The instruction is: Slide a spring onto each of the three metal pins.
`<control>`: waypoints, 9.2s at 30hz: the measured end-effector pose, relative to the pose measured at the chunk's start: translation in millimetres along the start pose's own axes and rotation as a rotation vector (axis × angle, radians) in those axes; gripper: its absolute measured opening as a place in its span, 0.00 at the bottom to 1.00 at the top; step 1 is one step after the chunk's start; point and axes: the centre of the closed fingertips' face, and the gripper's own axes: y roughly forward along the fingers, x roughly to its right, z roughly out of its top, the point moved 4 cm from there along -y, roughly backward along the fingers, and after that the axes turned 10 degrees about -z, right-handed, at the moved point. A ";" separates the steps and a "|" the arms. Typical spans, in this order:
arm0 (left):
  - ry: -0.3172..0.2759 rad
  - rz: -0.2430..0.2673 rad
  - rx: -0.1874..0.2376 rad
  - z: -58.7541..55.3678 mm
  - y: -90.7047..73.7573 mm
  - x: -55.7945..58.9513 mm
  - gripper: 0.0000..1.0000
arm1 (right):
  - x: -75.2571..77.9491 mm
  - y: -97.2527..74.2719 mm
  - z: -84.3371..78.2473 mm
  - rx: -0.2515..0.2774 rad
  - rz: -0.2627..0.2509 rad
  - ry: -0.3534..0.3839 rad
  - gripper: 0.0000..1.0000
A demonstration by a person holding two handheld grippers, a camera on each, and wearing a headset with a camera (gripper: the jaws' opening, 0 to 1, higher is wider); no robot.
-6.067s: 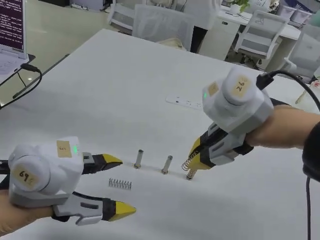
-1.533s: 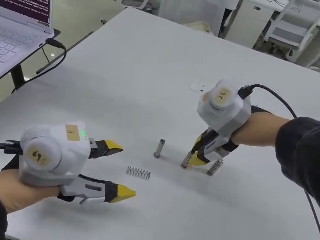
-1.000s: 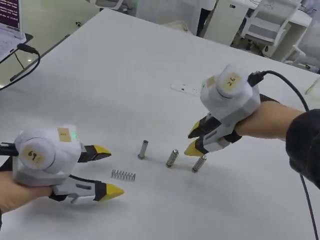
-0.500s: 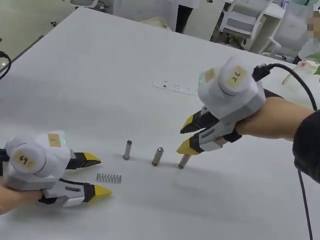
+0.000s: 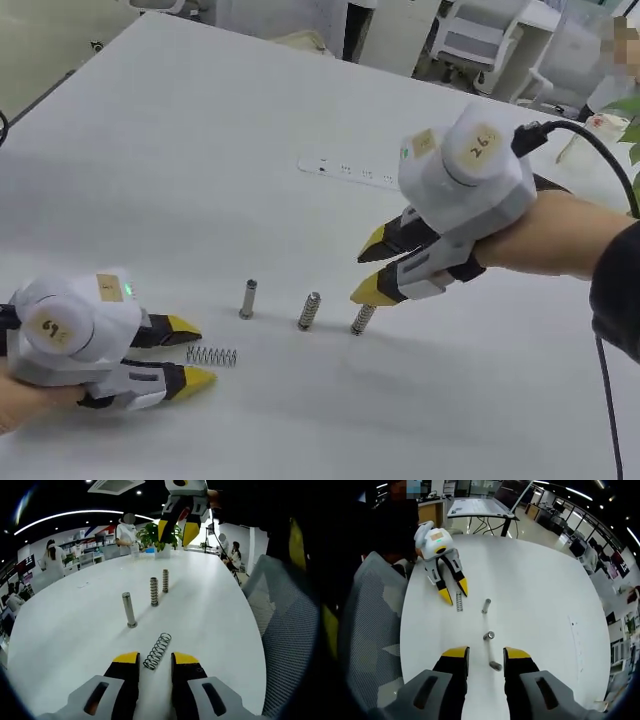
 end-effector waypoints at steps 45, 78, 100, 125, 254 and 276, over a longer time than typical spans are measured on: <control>0.054 -0.086 0.117 50.8 -10.5 49.9 0.03 | -58.2 -5.8 -9.7 0.174 0.118 0.155 0.51; 0.160 -0.138 0.222 111.2 -16.6 85.4 0.03 | -83.3 -17.4 4.6 0.379 0.328 0.513 0.24; 0.192 -0.131 0.248 119.2 -19.4 92.5 0.03 | -87.6 -18.6 16.5 0.413 0.443 0.671 0.14; 0.209 -0.062 0.203 117.1 -13.1 81.3 0.02 | -82.5 -16.8 40.3 0.174 0.212 0.545 0.09; -0.098 0.175 0.156 24.4 -55.0 54.8 0.59 | 3.5 80.1 76.9 -0.102 0.274 -0.237 0.08; -0.111 0.177 0.161 17.4 -57.1 53.7 0.56 | 0.8 97.8 74.4 -0.119 0.296 -0.231 0.08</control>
